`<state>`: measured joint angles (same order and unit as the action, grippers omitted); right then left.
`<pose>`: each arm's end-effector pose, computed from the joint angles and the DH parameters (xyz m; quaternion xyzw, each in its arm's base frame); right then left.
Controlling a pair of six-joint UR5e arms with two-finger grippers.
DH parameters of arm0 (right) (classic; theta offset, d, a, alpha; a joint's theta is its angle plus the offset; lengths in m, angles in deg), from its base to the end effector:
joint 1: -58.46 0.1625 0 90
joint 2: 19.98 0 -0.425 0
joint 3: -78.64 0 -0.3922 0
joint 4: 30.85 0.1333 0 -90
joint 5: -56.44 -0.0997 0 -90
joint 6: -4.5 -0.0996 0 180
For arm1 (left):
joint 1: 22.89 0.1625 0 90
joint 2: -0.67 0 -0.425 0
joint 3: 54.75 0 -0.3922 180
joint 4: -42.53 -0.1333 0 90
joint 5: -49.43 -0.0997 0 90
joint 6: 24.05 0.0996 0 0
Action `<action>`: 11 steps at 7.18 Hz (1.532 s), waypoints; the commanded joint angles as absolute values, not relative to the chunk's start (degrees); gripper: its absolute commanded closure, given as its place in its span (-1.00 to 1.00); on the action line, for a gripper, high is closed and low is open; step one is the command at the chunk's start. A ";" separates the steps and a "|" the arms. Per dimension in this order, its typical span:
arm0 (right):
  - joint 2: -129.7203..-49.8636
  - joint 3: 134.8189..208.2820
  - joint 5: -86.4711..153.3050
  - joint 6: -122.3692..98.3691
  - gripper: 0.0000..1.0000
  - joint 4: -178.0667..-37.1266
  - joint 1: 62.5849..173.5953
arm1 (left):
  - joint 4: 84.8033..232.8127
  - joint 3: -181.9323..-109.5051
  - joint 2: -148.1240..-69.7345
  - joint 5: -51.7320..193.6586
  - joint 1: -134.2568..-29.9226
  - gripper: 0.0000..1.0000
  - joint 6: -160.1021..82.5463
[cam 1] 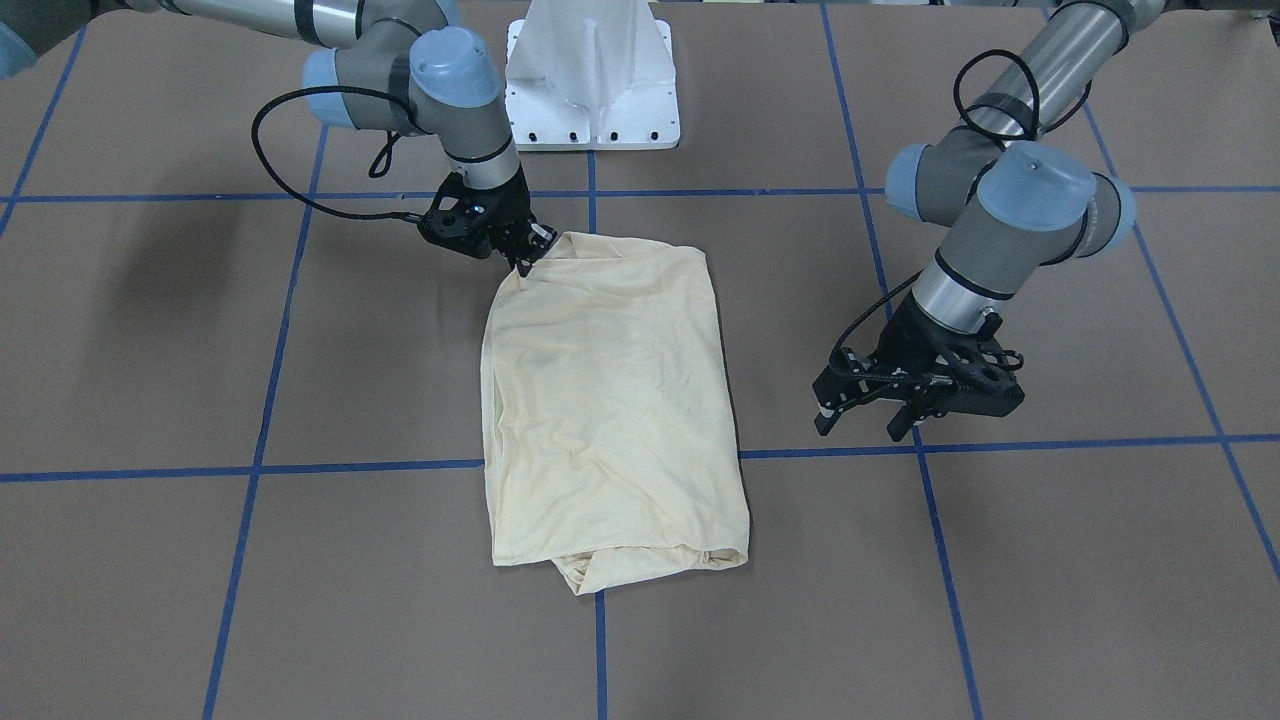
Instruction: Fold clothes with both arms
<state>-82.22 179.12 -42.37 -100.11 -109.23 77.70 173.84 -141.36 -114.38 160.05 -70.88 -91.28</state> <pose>-0.5706 -0.3242 0.2831 -0.0526 -0.4227 0.2322 0.8744 0.3773 -0.5656 0.3563 0.1731 0.5073 -0.0919 0.8392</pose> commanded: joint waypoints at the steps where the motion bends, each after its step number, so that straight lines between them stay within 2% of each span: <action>1: -82.30 179.71 -42.70 -100.09 1.00 -109.16 77.97 | 173.84 -141.41 -114.38 160.08 -70.88 -1.00 -91.28; 5: -83.27 181.30 -43.05 -98.95 1.00 -109.51 78.23 | 173.84 -141.50 -114.38 160.08 -70.79 -1.00 -91.37; 6: -83.00 181.04 -42.97 -98.95 -0.37 -109.60 78.06 | 173.84 -141.67 -114.38 160.08 -70.79 -1.00 -92.50; 7: -82.39 180.77 -42.62 -99.03 -0.99 -109.69 77.80 | 173.75 -141.85 -114.47 160.08 -70.53 -1.00 -92.78; 11: -79.24 177.19 -42.53 -99.30 -1.00 -109.86 77.62 | 173.66 -142.20 -114.38 160.08 -70.53 -1.00 -92.78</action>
